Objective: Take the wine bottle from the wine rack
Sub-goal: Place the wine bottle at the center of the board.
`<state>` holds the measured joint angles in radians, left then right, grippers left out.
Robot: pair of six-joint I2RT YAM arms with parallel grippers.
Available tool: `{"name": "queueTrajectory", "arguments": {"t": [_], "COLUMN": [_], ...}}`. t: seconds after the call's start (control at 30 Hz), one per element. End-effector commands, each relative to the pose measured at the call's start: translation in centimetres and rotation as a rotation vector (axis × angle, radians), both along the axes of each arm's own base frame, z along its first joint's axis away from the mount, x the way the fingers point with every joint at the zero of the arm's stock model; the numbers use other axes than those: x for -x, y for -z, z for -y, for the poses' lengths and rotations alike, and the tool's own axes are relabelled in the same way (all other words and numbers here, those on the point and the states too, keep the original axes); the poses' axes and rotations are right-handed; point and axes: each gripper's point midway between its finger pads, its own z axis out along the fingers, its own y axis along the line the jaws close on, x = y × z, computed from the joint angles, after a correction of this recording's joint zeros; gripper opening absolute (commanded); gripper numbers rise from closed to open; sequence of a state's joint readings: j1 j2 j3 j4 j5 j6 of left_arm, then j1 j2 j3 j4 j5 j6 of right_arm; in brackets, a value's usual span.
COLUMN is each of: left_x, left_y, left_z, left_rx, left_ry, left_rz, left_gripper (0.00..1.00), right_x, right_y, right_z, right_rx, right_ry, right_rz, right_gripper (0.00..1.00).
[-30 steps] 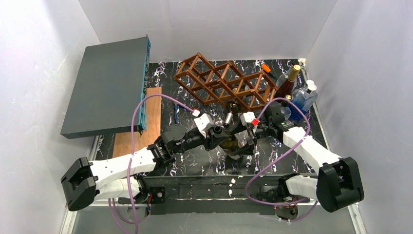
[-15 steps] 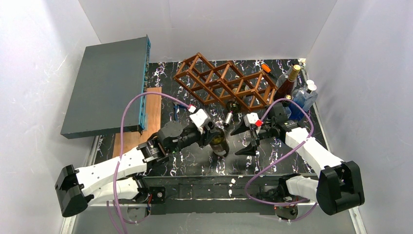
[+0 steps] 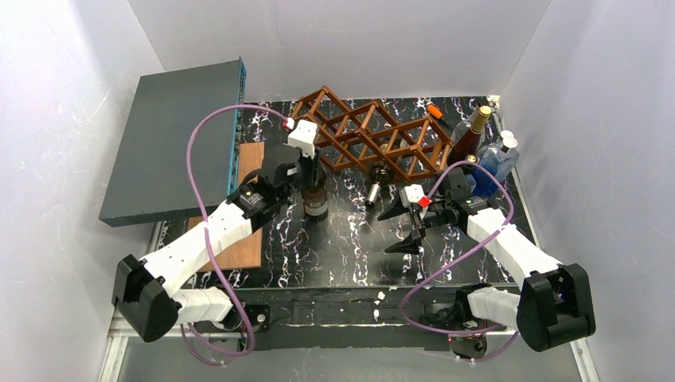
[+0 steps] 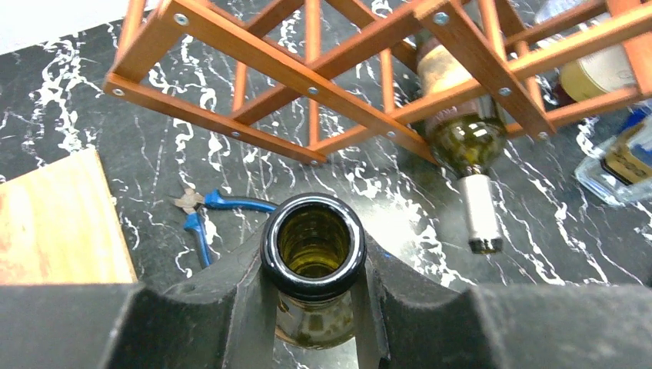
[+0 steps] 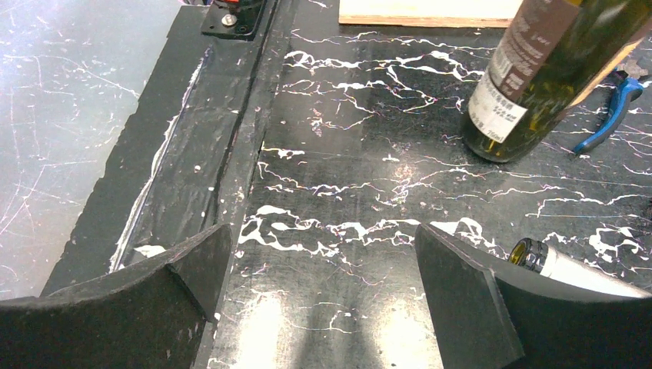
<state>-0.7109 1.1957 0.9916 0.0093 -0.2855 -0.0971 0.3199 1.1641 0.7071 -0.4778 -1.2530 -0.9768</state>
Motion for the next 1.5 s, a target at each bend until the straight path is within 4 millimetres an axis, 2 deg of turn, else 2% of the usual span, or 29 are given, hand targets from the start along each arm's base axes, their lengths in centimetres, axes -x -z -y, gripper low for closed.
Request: {"name": "queueTrajectory", "arguments": {"t": [0.0,0.23,0.3,0.43,0.63,0.83,0.97,1.47], "left_x": [-2.9,-4.5,-4.5,-4.4,-3.7,-2.5,-1.4,3.9], "left_y": [-4.1,-3.7,-3.0,-2.6,-2.8,-3.7,-4.7,-7.0], "left_z": [-1.9,-3.0,-3.4,-3.6,-3.8,-3.6,-3.4,-2.0], "left_rx": [0.054,0.037,0.018,0.017,0.049,0.088,0.124,0.251], "left_ry": [-0.122,-0.181,-0.204,-0.219,-0.216,-0.186,-0.148,0.01], "left_rz": [0.067,0.056,0.029,0.013,0.002,-0.008,-0.015,-0.153], "left_gripper": [0.0,0.0,0.02,0.16,0.5,0.73,0.97,0.98], "right_x": [-0.4,-0.4,-0.4,-0.4,-0.5,-0.5,-0.5,-0.6], "right_y": [-1.7,-1.6,-1.6,-1.5,-1.5,-1.5,-1.6,-1.7], "right_z": [-0.1,0.0,0.0,0.0,0.0,0.1,0.1,0.3], "right_rx": [-0.031,-0.03,-0.029,-0.027,-0.027,-0.027,-0.027,-0.027], "right_ry": [-0.007,-0.007,-0.006,-0.005,-0.004,-0.001,0.002,0.01], "right_rz": [0.046,0.043,0.045,0.047,0.047,0.047,0.049,0.052], "right_gripper": [0.98,0.98,0.98,0.98,0.98,0.98,0.98,0.98]}}
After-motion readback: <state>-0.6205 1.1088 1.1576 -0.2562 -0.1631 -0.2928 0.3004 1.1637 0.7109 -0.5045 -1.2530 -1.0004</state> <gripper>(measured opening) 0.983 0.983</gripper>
